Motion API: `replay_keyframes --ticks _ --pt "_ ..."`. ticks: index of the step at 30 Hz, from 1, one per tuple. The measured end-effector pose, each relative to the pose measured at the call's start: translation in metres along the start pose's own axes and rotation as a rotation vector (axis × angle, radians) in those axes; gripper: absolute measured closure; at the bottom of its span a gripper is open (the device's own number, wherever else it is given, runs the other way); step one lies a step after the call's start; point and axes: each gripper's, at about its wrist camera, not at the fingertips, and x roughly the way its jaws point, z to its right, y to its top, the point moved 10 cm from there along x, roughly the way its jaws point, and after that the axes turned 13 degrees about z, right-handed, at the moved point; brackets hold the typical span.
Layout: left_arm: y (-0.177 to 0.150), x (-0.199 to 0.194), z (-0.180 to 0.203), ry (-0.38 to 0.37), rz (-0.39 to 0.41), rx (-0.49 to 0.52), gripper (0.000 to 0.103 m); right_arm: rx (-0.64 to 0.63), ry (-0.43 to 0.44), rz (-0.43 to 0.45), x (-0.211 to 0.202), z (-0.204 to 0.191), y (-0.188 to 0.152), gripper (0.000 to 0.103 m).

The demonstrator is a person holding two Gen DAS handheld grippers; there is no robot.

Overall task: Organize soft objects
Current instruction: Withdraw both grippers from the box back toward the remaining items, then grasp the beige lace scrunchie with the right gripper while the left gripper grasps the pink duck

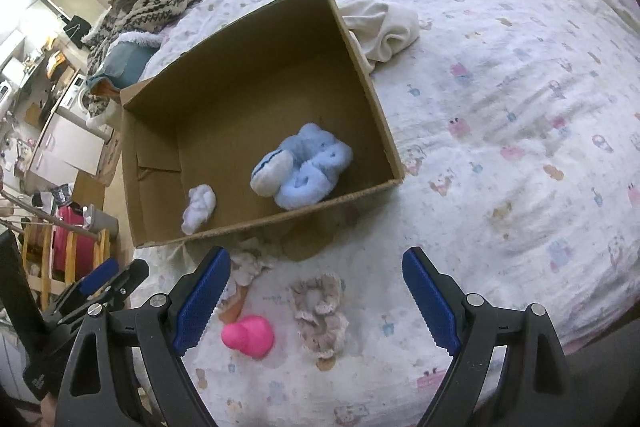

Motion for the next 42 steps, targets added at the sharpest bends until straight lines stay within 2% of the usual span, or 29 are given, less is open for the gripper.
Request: replay_keyframes --ticks 6,13,19,25,29,33,38,39,42 --pt "-0.003 -0.004 -0.005 0.015 0.013 -0.003 0.031 0.007 -0.011 0.006 -0.004 0.006 -0.008 0.010" --pt "-0.016 -0.001 -0.008 -0.002 -0.009 -0.030 0.031 -0.081 -0.007 0.047 -0.005 0.010 -0.014 0.010" --pt "-0.014 -0.002 -0.008 0.008 0.020 -0.024 0.031 -0.055 0.003 0.078 -0.010 0.010 -0.016 0.010" --pt "-0.013 -0.004 -0.011 0.016 0.025 -0.041 0.031 -0.048 -0.002 0.072 -0.008 0.013 -0.019 0.010" --pt "-0.012 -0.006 -0.013 0.008 0.025 -0.060 0.031 -0.017 0.049 0.070 -0.011 0.009 -0.019 0.010" --pt "-0.010 -0.010 -0.016 0.001 0.032 -0.078 0.031 0.012 0.048 0.021 -0.003 0.013 -0.028 0.010" --pt "-0.015 -0.013 -0.022 -0.011 0.019 -0.115 0.031 0.142 0.079 -0.097 0.016 0.022 -0.048 0.010" --pt "-0.017 -0.013 -0.022 -0.028 0.015 -0.120 0.031 0.153 0.080 -0.114 0.019 0.023 -0.051 0.010" --pt "-0.021 -0.011 -0.025 -0.014 -0.006 -0.121 0.031 0.133 0.067 -0.151 0.027 0.019 -0.059 0.011"
